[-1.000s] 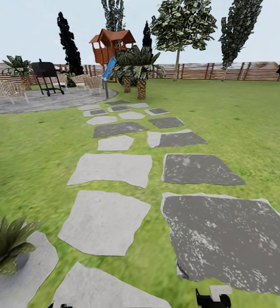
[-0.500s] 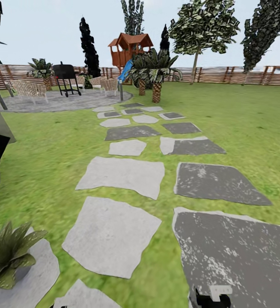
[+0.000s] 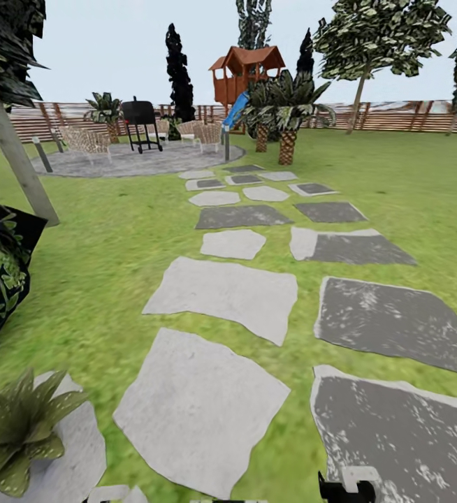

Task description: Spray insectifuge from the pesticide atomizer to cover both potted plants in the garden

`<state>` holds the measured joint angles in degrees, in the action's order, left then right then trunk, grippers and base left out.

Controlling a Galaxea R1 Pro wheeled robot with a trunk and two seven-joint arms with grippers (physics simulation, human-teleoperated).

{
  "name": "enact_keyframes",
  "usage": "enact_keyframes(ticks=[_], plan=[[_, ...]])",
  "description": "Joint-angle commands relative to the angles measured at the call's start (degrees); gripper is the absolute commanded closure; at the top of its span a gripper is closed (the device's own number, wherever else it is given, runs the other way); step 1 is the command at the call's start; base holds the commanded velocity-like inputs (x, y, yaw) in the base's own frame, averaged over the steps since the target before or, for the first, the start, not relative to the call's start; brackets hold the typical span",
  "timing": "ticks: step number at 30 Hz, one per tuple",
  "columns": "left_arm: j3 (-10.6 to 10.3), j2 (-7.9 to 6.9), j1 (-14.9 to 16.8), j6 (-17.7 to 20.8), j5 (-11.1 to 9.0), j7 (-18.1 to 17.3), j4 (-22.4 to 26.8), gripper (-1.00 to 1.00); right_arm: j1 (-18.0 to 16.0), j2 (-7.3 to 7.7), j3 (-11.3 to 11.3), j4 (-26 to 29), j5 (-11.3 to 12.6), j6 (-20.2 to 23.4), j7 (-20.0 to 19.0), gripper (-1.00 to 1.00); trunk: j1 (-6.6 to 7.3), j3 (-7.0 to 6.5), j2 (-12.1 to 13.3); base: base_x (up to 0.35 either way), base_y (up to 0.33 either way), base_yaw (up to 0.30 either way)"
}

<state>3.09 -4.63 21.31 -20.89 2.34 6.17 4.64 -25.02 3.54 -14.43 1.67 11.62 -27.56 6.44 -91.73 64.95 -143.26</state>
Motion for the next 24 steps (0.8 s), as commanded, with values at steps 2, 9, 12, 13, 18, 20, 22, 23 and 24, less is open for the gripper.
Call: enact_keyframes(ticks=[2,9,12,13,18,20,22,23,24], plan=[[0.26,0.03,0.04,-0.21,0.32,0.07,-0.07,1.00,0.01,0.03,-0.51,0.00,0.48,-0.13,0.15,-1.00,-0.02,0.09,-0.02,0.338,0.000,0.076],[0.28,0.04,0.03,-0.21,0.41,0.07,-0.07,1.00,0.00,0.05,-0.51,0.00,0.46,-0.13,0.15,-1.00,-0.02,0.10,-0.02,0.332,-0.063,0.008],[0.30,0.05,0.02,-0.21,0.18,0.07,-0.07,1.00,0.02,0.04,-0.51,0.00,0.46,-0.13,0.15,-1.00,-0.02,0.10,-0.02,0.311,-0.172,0.000],[0.29,0.06,0.03,-0.21,0.16,0.07,-0.07,1.00,0.02,0.03,-0.51,0.00,0.45,-0.13,0.15,-1.00,-0.02,0.10,-0.02,0.315,-0.149,0.000],[0.28,0.06,0.03,-0.21,0.36,0.07,-0.07,1.00,0.01,0.01,-0.51,0.00,0.43,-0.13,0.15,-1.00,-0.02,0.10,-0.02,0.333,-0.047,0.000],[0.26,0.06,0.03,-0.21,0.38,0.07,-0.07,1.00,-0.01,0.03,-0.51,0.00,0.45,-0.13,0.15,-1.00,-0.02,0.10,-0.02,0.339,-0.004,0.000],[0.25,0.06,0.04,-0.21,0.33,0.07,-0.07,1.00,0.00,0.00,-0.51,0.00,0.43,-0.13,0.15,-1.00,-0.02,0.10,-0.02,0.339,-0.001,0.000],[0.25,0.06,0.02,-0.21,0.31,0.07,-0.07,1.00,0.01,0.02,-0.51,0.00,0.45,-0.13,0.15,-1.00,-0.02,0.10,-0.02,0.339,0.000,0.000],[0.25,0.06,0.02,-0.21,0.26,0.07,-0.07,1.00,0.01,0.02,-0.51,0.00,0.45,-0.13,0.15,-1.00,-0.02,0.10,-0.02,0.339,0.000,0.000]])
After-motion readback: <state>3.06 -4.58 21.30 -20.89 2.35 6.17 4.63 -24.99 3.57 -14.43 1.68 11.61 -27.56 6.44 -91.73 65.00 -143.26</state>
